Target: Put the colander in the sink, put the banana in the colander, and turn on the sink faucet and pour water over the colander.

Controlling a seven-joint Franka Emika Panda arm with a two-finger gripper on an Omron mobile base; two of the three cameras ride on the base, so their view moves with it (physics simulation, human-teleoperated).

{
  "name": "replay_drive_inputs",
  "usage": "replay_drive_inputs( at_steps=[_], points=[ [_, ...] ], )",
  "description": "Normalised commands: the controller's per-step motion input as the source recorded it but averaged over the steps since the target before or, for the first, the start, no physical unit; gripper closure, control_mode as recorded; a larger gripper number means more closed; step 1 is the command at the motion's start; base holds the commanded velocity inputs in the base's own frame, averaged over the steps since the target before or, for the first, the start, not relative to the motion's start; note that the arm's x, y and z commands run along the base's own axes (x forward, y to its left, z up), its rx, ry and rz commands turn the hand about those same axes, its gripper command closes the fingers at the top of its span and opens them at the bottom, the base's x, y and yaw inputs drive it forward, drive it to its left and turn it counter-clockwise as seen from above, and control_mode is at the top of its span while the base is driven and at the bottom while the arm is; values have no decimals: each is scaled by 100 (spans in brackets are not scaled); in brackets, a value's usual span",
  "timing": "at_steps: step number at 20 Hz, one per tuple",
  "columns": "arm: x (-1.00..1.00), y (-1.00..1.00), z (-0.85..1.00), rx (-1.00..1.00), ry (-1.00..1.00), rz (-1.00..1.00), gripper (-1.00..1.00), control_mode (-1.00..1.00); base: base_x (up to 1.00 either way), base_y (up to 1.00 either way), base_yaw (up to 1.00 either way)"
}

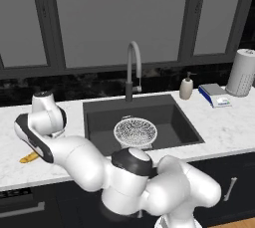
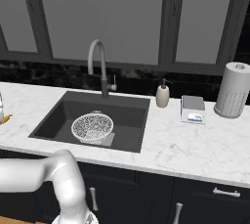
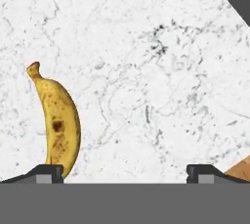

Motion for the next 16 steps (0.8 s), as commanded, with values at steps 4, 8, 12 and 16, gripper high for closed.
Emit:
replay_drive_inputs(
  at_steps=[4,8,12,16],
  points=[
    [20,23,-18,0,0,0,-100,-100,0,0,0],
    [14,32,-16,0,0,0,-100,-100,0,0,0],
    [4,21,-20,0,0,0,-100,-100,0,0,0],
    [5,10,-23,0,0,0,-100,-100,0,0,0]
  ],
)
